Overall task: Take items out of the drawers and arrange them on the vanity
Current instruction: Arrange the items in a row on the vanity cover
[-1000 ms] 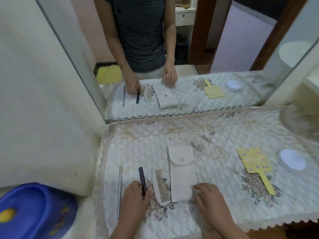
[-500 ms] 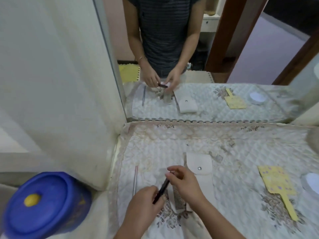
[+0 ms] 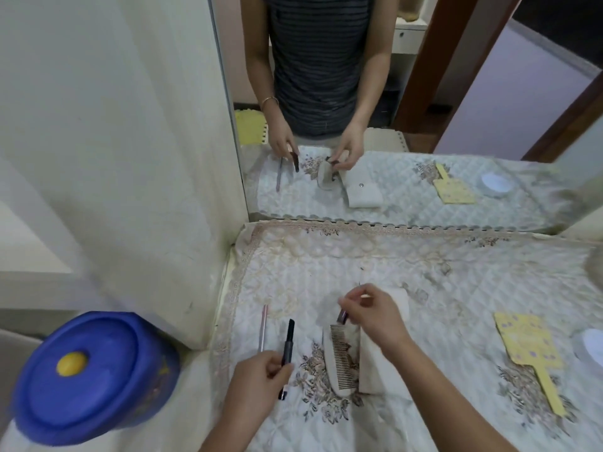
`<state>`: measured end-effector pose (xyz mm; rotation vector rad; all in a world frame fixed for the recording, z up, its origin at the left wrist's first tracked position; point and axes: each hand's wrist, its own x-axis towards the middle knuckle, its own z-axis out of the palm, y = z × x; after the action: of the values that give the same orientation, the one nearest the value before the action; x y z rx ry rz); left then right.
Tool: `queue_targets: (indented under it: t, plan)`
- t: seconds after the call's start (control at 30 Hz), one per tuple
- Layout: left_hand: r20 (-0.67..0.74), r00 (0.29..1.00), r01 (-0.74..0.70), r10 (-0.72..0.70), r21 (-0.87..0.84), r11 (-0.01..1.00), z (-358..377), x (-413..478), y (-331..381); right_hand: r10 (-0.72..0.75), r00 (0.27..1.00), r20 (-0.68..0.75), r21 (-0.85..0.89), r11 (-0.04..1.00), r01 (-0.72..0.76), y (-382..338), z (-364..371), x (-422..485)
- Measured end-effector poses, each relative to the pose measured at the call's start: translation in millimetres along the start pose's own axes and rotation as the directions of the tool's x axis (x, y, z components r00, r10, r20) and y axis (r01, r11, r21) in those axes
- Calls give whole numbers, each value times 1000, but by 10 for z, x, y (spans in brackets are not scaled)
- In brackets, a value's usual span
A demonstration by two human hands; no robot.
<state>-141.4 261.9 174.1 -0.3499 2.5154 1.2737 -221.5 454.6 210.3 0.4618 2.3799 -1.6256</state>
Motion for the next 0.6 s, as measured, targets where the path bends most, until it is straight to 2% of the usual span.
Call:
queue_targets:
  t: [0.07,0.17,0.33,0.43,0.6]
  plan:
    - [17,1000,-15,16,-27,1000,68,55,87,-11,998,70,-213,977,26,157,219,-83]
    - [32,999,-25,24,25,999,158,118,109,-76,992,96,-344,933,105,323,454,-193]
    - [36,999,-10,8,78,997,259,133,71,-116,984,132,-444,881,163,422,571,-222]
    - [25,999,-49,46,124,991,243,111,12,-147,981,127,-469,862,190,463,573,-217]
    - [-125,985,-83,116,238,968,27,157,-98,-187,980,70,-456,868,198,482,548,-245]
